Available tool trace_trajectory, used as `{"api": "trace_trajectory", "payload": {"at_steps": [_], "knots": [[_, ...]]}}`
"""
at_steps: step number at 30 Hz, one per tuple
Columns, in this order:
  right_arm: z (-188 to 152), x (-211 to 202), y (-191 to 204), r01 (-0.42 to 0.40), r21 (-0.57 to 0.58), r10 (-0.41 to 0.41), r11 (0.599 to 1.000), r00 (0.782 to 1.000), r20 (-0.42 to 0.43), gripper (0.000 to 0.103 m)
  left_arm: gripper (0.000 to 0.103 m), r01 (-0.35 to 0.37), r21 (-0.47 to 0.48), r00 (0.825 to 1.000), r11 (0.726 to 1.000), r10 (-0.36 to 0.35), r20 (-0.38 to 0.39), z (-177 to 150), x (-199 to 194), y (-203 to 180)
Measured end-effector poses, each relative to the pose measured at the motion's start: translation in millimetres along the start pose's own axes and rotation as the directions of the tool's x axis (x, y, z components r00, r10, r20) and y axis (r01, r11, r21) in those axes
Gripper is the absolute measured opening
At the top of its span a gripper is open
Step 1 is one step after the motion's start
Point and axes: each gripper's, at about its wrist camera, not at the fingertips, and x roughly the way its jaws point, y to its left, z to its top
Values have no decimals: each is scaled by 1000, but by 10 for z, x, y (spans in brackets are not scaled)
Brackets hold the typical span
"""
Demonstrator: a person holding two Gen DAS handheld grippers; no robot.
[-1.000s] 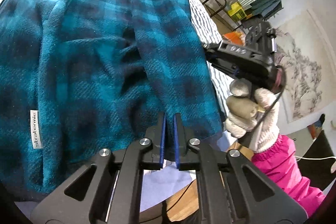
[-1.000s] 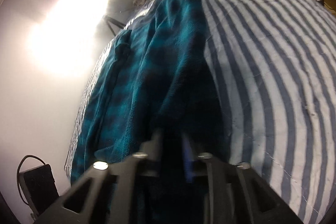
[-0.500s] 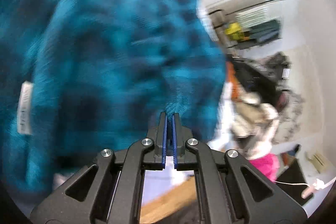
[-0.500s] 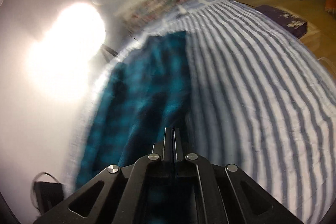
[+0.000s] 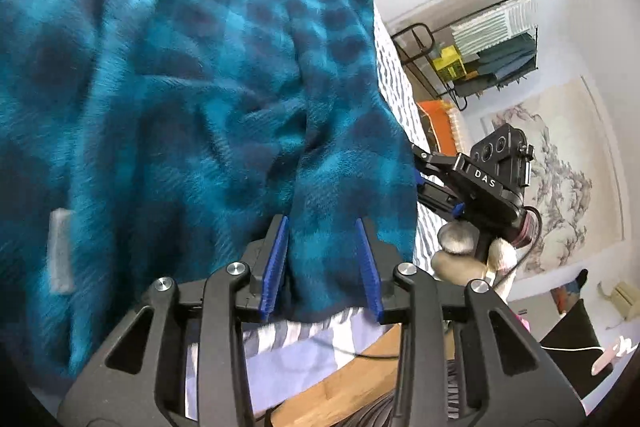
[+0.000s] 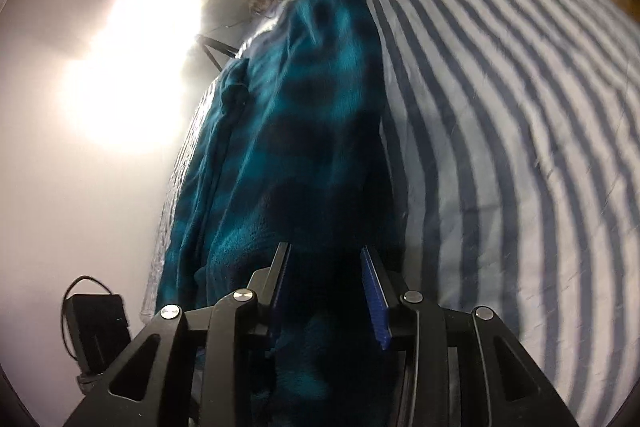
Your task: Fold large clothes
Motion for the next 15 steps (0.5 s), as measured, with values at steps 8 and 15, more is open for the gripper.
{"api": "trace_trajectory", "payload": {"at_steps": [8, 15], "knots": [[64, -422, 326, -19, -28, 23, 999, 992, 121, 0, 4, 88, -11, 996, 996, -88, -5, -163, -153, -133], [50, -499, 178, 36, 7, -37, 999, 994, 99, 26, 12, -4, 21, 1000, 1000, 4, -19, -79, -116, -113]]}}
